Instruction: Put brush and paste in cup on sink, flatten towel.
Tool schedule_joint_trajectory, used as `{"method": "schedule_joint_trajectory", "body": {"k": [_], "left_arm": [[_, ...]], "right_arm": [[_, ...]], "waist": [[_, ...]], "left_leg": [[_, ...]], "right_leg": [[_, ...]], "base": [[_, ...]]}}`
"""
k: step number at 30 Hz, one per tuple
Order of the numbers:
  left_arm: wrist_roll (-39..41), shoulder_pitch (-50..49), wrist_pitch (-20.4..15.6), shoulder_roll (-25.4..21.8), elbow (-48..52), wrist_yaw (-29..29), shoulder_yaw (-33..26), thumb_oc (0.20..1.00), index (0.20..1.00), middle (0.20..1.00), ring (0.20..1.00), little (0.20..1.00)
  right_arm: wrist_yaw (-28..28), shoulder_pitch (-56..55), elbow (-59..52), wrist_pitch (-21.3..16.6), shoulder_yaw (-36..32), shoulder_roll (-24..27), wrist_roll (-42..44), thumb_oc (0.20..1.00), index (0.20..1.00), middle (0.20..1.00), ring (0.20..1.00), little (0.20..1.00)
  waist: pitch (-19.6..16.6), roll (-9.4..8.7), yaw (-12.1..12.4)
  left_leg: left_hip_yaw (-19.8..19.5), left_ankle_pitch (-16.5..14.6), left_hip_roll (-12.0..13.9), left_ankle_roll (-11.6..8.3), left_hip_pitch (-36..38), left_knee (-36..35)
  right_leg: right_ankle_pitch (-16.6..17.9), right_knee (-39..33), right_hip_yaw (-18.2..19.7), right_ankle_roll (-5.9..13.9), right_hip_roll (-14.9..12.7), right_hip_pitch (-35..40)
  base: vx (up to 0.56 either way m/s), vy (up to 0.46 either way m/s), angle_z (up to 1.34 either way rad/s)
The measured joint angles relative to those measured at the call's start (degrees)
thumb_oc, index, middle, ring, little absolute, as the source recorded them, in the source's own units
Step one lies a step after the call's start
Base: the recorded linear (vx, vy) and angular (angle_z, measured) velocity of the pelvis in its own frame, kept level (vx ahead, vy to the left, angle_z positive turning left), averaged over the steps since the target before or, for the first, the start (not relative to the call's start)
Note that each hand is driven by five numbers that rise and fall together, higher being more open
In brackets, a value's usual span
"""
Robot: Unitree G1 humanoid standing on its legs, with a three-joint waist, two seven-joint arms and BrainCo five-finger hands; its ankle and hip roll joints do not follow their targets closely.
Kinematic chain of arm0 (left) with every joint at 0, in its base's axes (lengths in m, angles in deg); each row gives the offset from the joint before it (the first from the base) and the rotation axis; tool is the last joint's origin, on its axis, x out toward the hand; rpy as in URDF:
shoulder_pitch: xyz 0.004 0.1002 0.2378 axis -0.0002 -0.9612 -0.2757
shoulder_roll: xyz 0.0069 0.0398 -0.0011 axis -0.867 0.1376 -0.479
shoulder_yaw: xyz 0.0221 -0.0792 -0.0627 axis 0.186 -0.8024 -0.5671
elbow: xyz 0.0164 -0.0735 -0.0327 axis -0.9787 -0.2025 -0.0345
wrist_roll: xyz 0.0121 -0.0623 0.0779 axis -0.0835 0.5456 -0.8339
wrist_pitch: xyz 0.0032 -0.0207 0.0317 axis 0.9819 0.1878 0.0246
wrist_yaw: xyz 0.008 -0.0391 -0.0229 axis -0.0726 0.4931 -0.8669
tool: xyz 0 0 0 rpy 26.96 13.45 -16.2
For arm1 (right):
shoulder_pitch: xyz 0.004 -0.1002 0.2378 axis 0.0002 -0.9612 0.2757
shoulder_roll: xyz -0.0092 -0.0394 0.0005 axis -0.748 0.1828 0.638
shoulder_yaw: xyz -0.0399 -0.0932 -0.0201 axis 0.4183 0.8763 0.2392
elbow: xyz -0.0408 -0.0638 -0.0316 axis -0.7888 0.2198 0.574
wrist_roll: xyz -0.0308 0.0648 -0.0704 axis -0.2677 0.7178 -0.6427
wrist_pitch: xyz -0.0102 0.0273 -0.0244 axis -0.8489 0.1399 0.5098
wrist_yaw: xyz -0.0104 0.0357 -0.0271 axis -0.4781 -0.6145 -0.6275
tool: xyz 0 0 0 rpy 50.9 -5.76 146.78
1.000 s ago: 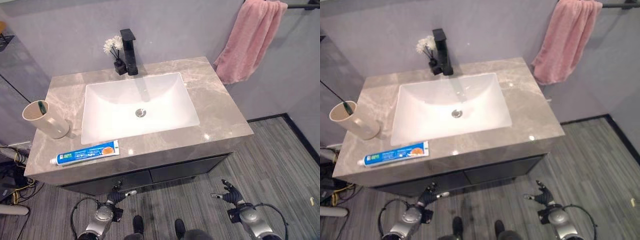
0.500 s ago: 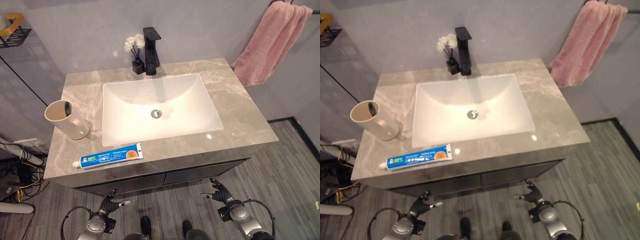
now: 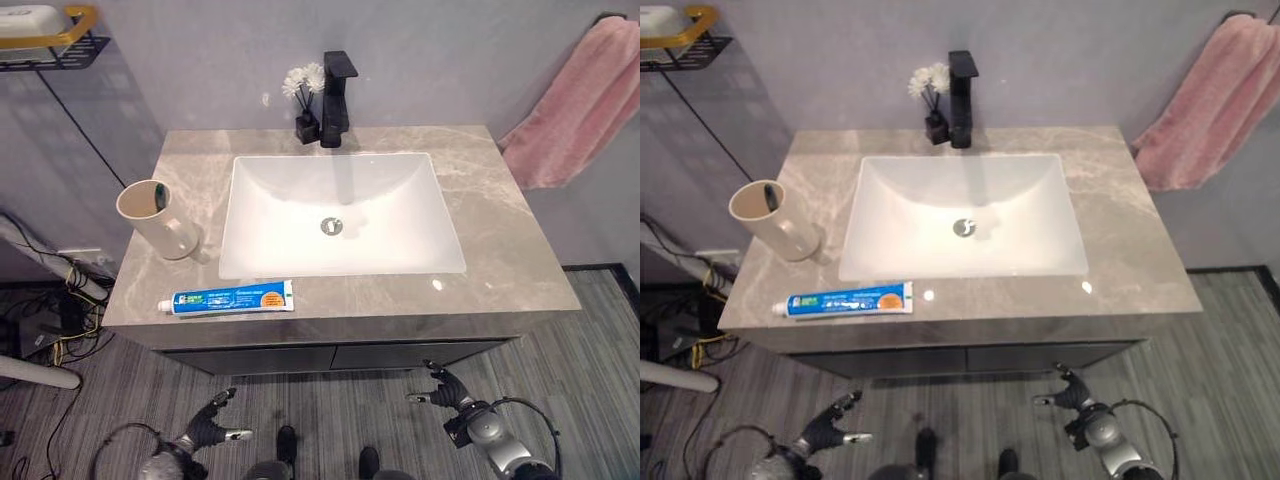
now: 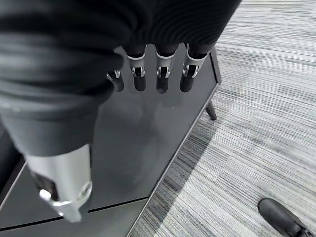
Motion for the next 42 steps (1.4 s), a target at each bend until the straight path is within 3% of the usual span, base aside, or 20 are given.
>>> {"method": "schedule_joint_trajectory", "body": {"k": [3, 7, 8, 9, 11, 12, 13, 14, 15, 17, 18, 21, 23, 26, 28, 32, 42], "left_arm": [[0.06, -6.82, -0.89, -16.04, 18.23, 6.11, -3.07, 1.0, 1.0, 1.0, 1.0, 1.0], [1.79, -10.67, -0.2, -25.63, 32.24, 11.96, -9.91, 1.0, 1.0, 1.0, 1.0, 1.0], [6.23, -16.01, 0.4, -30.85, 40.77, 14.82, -17.02, 1.0, 1.0, 1.0, 1.0, 1.0], [9.53, -18.42, 0.32, -32.03, 44.23, 16.05, -20.93, 1.0, 1.0, 1.0, 1.0, 1.0], [19.37, -21.22, -0.53, -32.96, 51.42, 18.63, -29.21, 1.0, 1.0, 1.0, 1.0, 1.0], [23.46, -22.36, -1.4, -29.88, 53.44, 18.73, -34.25, 1.0, 1.0, 1.0, 1.0, 1.0], [26.42, -20.88, -2.21, -25.52, 53.81, 18.33, -36.2, 1.0, 1.0, 1.0, 1.0, 1.0], [29.88, -18.14, -2.3, -24.11, 52.64, 17.2, -36.91, 1.0, 1.0, 1.0, 1.0, 1.0], [29.69, -16.45, -2.74, -25.12, 51.9, 15.37, -39.03, 1.0, 1.0, 1.0, 1.0, 1.0], [26.79, -11.57, -4.77, -23.23, 49.83, 11.45, -39.26, 1.0, 1.0, 1.0, 1.0, 1.0], [20.6, -11.08, -6.24, -25.72, 48.76, 7.26, -42.2, 1.0, 1.0, 1.0, 1.0, 1.0], [11.72, -10.69, -7.04, -29.2, 47.69, 4.56, -43.52, 1.0, 1.0, 1.0, 1.0, 1.0], [6.03, -9.81, -8.28, -30.72, 46.52, 3.25, -42.54, 1.0, 1.0, 1.0, 1.0, 1.0], [-2.35, -6.75, -8.78, -30.57, 40.53, 1.86, -32.18, 1.0, 1.0, 1.0, 1.0, 1.0], [-2.7, -5.55, -9.14, -29.26, 39.65, 1.16, -30.56, 1.0, 1.0, 1.0, 1.0, 1.0], [-4.49, -7.22, -8.98, -29.05, 39.3, 1.35, -29.74, 1.0, 1.0, 1.0, 1.0, 1.0], [-7.18, -6.79, -9.17, -28.04, 36.6, 1.46, -27.04, 1.0, 1.0, 1.0, 1.0, 1.0]], "right_arm": [[-2.02, -0.66, 0.2, -0.42, 0.24, 1.51, -0.01, 1.0, 1.0, 1.0, 1.0, 1.0], [-4.35, -2.43, 0.8, -0.43, 0.54, 2.61, -0.02, 1.0, 1.0, 1.0, 1.0, 1.0], [-5.43, -2.8, 1.1, -0.5, 0.93, 2.52, -0.02, 1.0, 1.0, 1.0, 1.0, 1.0], [-5.83, -3.04, 2.19, -0.56, 1.06, 2.48, -0.03, 1.0, 1.0, 1.0, 1.0, 1.0], [-6.53, -3.32, 8.36, -0.35, 1.15, 1.19, -0.24, 1.0, 1.0, 1.0, 1.0, 1.0], [-6.53, -4.29, 9.23, -0.27, 1.18, 0.31, -0.34, 1.0, 1.0, 1.0, 1.0, 1.0], [-6.51, -5.41, 9.14, -0.3, 1.17, -0.58, -0.5, 1.0, 1.0, 1.0, 1.0, 1.0], [-6.55, -7.51, 8.57, -0.54, 1.2, -1.37, -0.54, 1.0, 1.0, 1.0, 1.0, 1.0], [-6.48, -7.94, 7.97, -0.81, 0.32, -1.16, -0.54, 1.0, 1.0, 1.0, 1.0, 1.0], [-6.18, -8.15, 6.8, -1.13, -1.53, -1.54, -0.48, 1.0, 1.0, 1.0, 1.0, 1.0], [-5.69, -8.26, 6.61, -1.38, -1.73, -2.11, -0.46, 1.0, 1.0, 1.0, 1.0, 1.0], [-5.27, -8.57, 6.67, -1.37, -2.81, -2.19, -0.46, 1.0, 1.0, 1.0, 1.0, 1.0], [-5.25, -8.67, 6.68, -1.37, -3.45, -2.16, -0.47, 1.0, 1.0, 1.0, 1.0, 1.0], [-5.18, -7.99, 6.93, -1.31, -3.53, -2.11, -0.46, 1.0, 1.0, 1.0, 1.0, 1.0], [-4.96, -8.08, 6.58, -1.31, -3.82, -1.97, -0.44, 1.0, 1.0, 1.0, 1.0, 1.0], [-4.05, -7.32, 5.99, -1.3, -3.88, -1.74, -0.3, 1.0, 1.0, 1.0, 1.0, 1.0], [-4.04, -9.37, 3.16, -1.11, -5.66, -0.21, -0.46, 1.0, 1.0, 1.0, 1.0, 1.0]], "waist": [[-0.5, 0.99, 0.31], [-1.49, 2.64, 1.44], [-1.55, 2.54, 1.68], [-1.68, 2.38, 1.57], [-2.12, 3.26, 2.91], [-1.95, 2.74, 3.38], [-2.25, 3.32, 3.63], [-2.35, 3.16, 4.86], [-2.46, 2.97, 6.12], [-2.63, 2.7, 6.02], [-3.4, 1.58, 5.58], [-3.69, 1.09, 4.55], [-3.68, 1.1, 3.71], [-3.23, 1.86, 1.07], [-2.84, 2.47, 1.75], [-2.06, 3.5, 1.16], [-1.79, 3.29, 0.0]], "left_leg": [[-1.16, 0.23, -0.01, -0.31, -0.52, -0.17], [-2.28, 0.55, -0.35, -0.3, -1.32, -0.24], [-3.11, 0.74, -0.42, -0.49, -1.61, -0.23], [-3.55, 0.76, -0.46, -0.58, -2.03, -0.18], [-5.76, 1.52, -0.93, -0.54, -2.77, 0.02], [-6.91, 1.65, -1.05, -0.72, -3.21, 0.05], [-7.89, 1.99, -1.21, -0.79, -3.28, 0.06], [-9.22, 2.14, -1.25, -1.04, -3.5, 0.06], [-9.37, 2.03, -1.21, -1.41, -4.2, 0.06], [-9.21, 2.02, -1.22, -1.44, -4.3, 0.05], [-8.89, 1.89, -1.22, -1.32, -4.67, 0.03], [-8.05, 2.01, -1.37, -0.98, -5.07, 0.05], [-7.15, 1.99, -1.38, -0.94, -5.1, 0.06], [-4.33, 1.89, -0.97, -0.85, -4.88, 0.07], [-2.2, 1.47, -0.49, -0.62, -4.87, 0.04], [0.33, 0.98, -0.36, -1.04, -5.04, 0.02], [0.38, 1.15, -0.42, -0.77, -5.14, 0.05]], "right_leg": [[-0.05, 0.02, -0.81, -0.1, 0.13, -0.1], [-0.14, 0.01, -2.26, -0.05, -0.06, -0.26], [-0.18, 0.03, -3.34, -0.04, 0.04, -0.04], [-0.23, 0.04, -3.79, -0.05, 0.08, -0.08], [-0.52, 0.04, -6.03, 0.14, -0.01, 0.06], [-0.76, 0.05, -7.15, 0.36, 0.15, 0.25], [-1.04, 0.03, -8.2, 0.45, 0.13, 0.58], [-1.39, 0.03, -9.47, 0.29, 0.26, 0.95], [-1.6, 0.04, -9.84, 0.2, 0.42, 0.52], [-1.55, 0.04, -9.73, 0.16, 0.35, 0.38], [-1.56, 0.04, -9.32, 0.15, 0.21, -0.27], [-1.37, 0.04, -8.4, 0.32, -0.08, -1.0], [-1.16, 0.04, -7.4, 0.5, -0.28, -1.49], [-0.6, 0.04, -4.69, 0.54, -0.36, -2.63], [-0.58, 0.61, -2.88, 0.66, -0.36, -3.91], [0.58, 0.03, -0.15, 0.59, -0.5, -5.05], [0.6, 0.04, -0.05, 0.6, -0.57, -5.19]], "base": [[0.0, 0.012, 0.17], [0.02, 0.009, 0.18], [-0.02, -0.011, 0.25], [-0.02, -0.039, 0.45], [-0.02, -0.055, 0.53], [-0.03, -0.029, 0.54], [-0.02, -0.013, 0.66], [0.01, -0.009, 0.53], [0.02, -0.01, 0.34], [0.03, 0.012, -0.01], [0.03, 0.028, -0.09], [0.01, 0.031, -0.14], [0.0, 0.049, -0.28], [-0.03, 0.101, -0.42], [-0.02, 0.089, -0.49], [0.01, 0.052, -0.39], [0.01, 0.017, -0.01]]}}
